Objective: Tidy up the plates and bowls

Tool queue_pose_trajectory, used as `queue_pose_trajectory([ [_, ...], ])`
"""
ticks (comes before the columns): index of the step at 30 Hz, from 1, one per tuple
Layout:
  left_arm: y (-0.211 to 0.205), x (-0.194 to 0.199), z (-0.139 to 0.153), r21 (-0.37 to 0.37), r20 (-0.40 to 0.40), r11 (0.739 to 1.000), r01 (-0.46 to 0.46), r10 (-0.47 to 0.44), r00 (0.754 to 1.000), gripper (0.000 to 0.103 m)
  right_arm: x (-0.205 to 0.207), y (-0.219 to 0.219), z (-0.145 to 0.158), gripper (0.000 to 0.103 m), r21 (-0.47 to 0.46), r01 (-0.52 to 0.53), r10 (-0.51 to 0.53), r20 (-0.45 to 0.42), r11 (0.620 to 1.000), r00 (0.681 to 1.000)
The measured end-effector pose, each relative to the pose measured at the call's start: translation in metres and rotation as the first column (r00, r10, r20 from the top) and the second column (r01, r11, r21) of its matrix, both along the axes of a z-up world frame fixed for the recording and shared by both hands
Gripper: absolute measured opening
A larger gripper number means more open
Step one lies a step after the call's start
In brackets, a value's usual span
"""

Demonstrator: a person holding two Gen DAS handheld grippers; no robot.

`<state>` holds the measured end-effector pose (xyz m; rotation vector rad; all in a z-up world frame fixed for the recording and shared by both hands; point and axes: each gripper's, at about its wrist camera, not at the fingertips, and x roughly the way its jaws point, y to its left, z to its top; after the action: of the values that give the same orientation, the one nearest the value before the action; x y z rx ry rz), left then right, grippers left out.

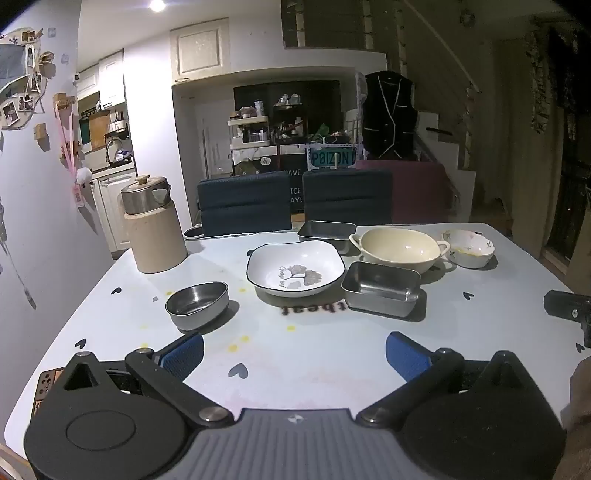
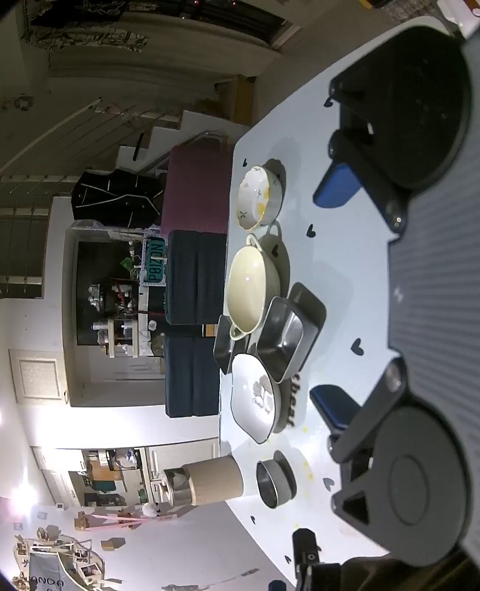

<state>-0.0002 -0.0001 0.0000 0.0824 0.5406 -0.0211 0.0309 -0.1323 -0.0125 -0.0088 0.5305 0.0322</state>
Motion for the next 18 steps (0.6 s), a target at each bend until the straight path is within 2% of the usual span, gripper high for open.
queue_pose_trajectory([
  [18, 0.0005, 0.0001, 0.0000, -0.002, 0.002, 1.000, 0.003, -0.003, 1.000, 0.103, 0.0003, -0.0001, -0.0005, 0.103, -0.001, 0.001, -0.001, -0.002, 1.000, 1.000],
])
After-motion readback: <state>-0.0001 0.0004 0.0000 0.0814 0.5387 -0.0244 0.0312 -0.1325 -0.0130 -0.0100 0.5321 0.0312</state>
